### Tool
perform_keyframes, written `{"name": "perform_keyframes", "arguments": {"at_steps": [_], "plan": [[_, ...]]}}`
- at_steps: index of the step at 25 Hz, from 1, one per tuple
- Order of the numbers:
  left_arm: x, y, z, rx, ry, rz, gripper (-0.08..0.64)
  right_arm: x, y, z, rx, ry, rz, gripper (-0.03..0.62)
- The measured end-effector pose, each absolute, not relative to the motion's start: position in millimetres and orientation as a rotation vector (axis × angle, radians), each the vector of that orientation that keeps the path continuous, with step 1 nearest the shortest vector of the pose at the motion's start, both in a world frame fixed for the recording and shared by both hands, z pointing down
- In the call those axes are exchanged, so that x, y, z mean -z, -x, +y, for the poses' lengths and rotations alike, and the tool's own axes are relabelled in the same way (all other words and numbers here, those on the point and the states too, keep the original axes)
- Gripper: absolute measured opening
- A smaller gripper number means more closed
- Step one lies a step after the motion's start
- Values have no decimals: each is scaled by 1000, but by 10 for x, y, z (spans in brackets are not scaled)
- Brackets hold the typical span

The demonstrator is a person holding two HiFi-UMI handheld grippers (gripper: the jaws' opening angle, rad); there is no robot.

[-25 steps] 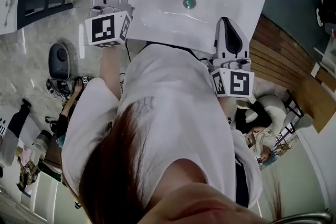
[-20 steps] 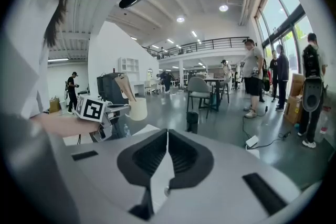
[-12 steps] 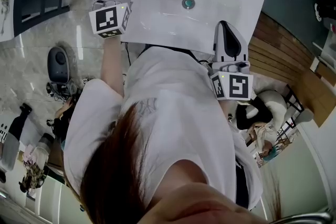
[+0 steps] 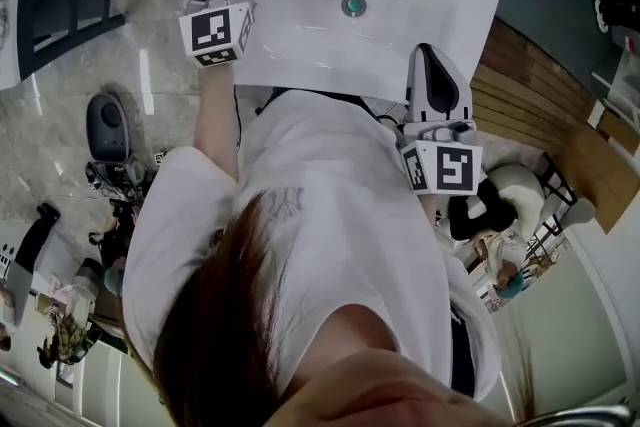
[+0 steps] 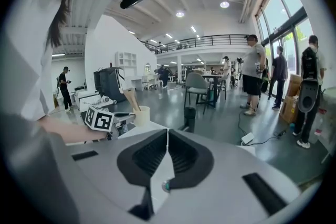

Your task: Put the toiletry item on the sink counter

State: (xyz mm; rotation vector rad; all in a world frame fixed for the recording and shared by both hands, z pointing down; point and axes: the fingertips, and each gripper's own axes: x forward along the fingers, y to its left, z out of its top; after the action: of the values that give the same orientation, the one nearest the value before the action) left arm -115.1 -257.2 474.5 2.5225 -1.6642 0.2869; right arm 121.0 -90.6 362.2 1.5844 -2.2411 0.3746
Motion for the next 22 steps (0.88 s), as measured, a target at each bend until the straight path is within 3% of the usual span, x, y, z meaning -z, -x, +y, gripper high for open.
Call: {"name": "perform_keyframes", "arguments": {"at_steps": [22], "plan": [[-5100,1086,-2618,-365,-2484,-1646,48,-3662,-1198,-978,-384,-1569,-2248,11]]}}
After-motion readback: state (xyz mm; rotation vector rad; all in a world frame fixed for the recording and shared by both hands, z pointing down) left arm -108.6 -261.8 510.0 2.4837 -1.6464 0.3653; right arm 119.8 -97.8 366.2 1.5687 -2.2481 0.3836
